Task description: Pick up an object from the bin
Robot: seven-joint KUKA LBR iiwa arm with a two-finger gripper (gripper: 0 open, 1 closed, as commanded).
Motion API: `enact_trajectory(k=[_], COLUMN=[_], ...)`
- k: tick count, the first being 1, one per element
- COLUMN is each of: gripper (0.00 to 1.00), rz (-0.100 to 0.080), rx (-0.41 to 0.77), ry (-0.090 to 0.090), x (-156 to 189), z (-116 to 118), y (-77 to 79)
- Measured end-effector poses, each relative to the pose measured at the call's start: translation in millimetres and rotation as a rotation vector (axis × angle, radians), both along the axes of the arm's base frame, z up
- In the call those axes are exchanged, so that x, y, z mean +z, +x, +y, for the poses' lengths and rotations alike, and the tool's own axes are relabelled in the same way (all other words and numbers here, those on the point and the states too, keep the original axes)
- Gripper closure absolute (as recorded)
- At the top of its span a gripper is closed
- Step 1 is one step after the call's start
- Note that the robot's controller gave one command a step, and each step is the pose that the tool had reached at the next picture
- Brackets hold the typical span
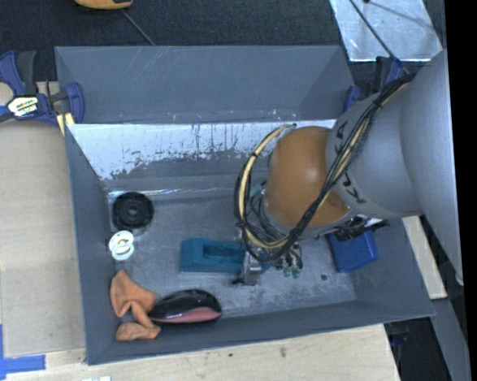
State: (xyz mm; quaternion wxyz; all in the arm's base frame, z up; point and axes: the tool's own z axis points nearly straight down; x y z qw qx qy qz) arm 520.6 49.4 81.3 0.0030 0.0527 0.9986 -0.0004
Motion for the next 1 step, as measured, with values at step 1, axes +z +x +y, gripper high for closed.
enact_trajectory(k=[1], gripper=[1.0], rz=[0.013], rx=[0.012], ry=[0.0], x=[208.2], z=[-20.4], y=[-9.5])
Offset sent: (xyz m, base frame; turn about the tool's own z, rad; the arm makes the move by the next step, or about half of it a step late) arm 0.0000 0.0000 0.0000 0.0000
